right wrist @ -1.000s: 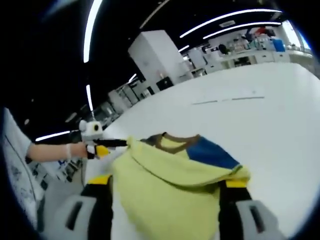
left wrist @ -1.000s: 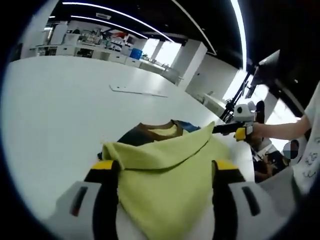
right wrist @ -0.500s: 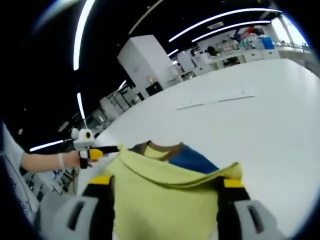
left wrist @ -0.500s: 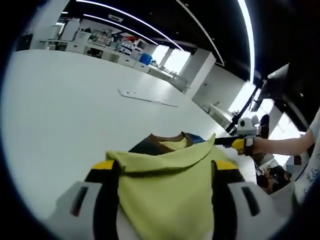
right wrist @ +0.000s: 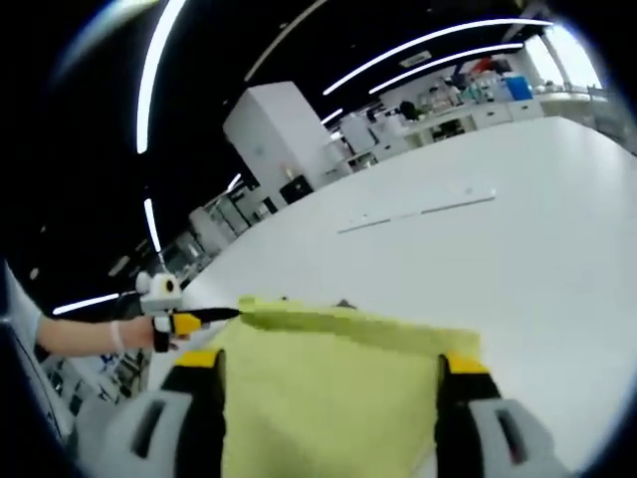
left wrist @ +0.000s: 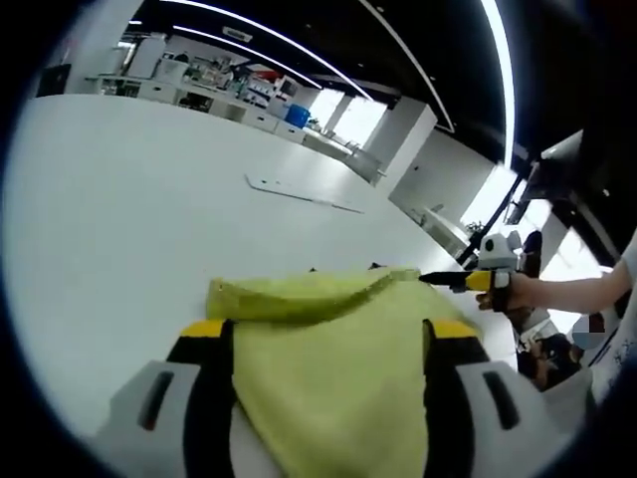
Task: Fold the garment on the visible template until the final outline fits inside the template.
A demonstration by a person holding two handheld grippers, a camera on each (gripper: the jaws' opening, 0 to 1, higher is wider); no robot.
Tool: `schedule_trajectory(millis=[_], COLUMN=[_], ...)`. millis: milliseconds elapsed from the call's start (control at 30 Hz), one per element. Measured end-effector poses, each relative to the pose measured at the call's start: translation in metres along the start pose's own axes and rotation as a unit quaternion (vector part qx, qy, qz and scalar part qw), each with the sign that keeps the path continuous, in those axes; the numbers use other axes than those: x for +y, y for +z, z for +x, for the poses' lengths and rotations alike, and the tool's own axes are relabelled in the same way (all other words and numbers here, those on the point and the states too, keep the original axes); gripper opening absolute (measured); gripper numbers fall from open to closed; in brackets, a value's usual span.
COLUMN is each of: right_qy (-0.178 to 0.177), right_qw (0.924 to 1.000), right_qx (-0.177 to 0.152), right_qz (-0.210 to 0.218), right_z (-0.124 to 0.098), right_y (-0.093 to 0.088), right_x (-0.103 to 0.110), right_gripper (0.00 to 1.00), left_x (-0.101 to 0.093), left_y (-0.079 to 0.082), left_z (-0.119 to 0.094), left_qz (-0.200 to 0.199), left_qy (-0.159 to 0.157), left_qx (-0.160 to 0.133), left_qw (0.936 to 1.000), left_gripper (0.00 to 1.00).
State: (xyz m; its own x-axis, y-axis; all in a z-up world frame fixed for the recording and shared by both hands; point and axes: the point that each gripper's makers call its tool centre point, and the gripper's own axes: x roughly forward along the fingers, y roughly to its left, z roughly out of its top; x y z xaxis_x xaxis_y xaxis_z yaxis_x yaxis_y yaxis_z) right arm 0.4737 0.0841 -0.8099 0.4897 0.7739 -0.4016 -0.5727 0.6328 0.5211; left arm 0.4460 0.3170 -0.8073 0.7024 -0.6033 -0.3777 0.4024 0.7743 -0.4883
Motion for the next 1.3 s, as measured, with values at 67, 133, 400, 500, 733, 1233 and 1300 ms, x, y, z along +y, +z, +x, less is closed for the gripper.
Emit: schedule_trajectory(millis=[67, 133, 400, 500, 733, 1233, 1300], right_qy=[0.001, 0.001, 0.006, 0.008, 0.001, -0.019, -0.021], right_qw=[1.0, 1.0, 0.9998, 0.9995, 0.9991, 0.9993, 0.9992], right_qx=[0.001, 0.002, 0.007, 0.009, 0.009, 0.017, 0.019], right_qz=[-0.001, -0.001, -0.017, -0.03, -0.042, -0.029, -0.028], right_z=[-0.001, -0.001, -0.005, -0.008, -0.023, -0.073, -0.078], right_y=[0.0, 0.0, -0.003, -0.003, -0.005, -0.03, -0.033], right_x=[0.0, 0.001, 0.009, 0.012, 0.015, 0.017, 0.016], right_gripper=[0.87, 0.88, 0.9, 0.91, 0.9, 0.87, 0.87], left_x=[0.002, 0.001, 0.003, 0.001, -0.005, -0.012, -0.018], left_y=[0.001, 0.001, 0.002, 0.004, -0.001, -0.021, -0.025], left_z=[0.0, 0.0, -0.004, -0.008, -0.023, -0.063, -0.069], left_qz=[0.001, -0.006, 0.003, 0.01, 0.027, 0.03, 0.029], left_qy=[0.003, -0.002, -0.003, -0.003, -0.004, 0.005, 0.005], left_qx=[-0.002, -0.002, -0.001, -0.002, 0.008, 0.005, 0.006], left_qw=[1.0, 1.0, 1.0, 0.9999, 0.9996, 0.9995, 0.9995], left_gripper=[0.76, 0.75, 0.78, 0.8, 0.79, 0.76, 0.76])
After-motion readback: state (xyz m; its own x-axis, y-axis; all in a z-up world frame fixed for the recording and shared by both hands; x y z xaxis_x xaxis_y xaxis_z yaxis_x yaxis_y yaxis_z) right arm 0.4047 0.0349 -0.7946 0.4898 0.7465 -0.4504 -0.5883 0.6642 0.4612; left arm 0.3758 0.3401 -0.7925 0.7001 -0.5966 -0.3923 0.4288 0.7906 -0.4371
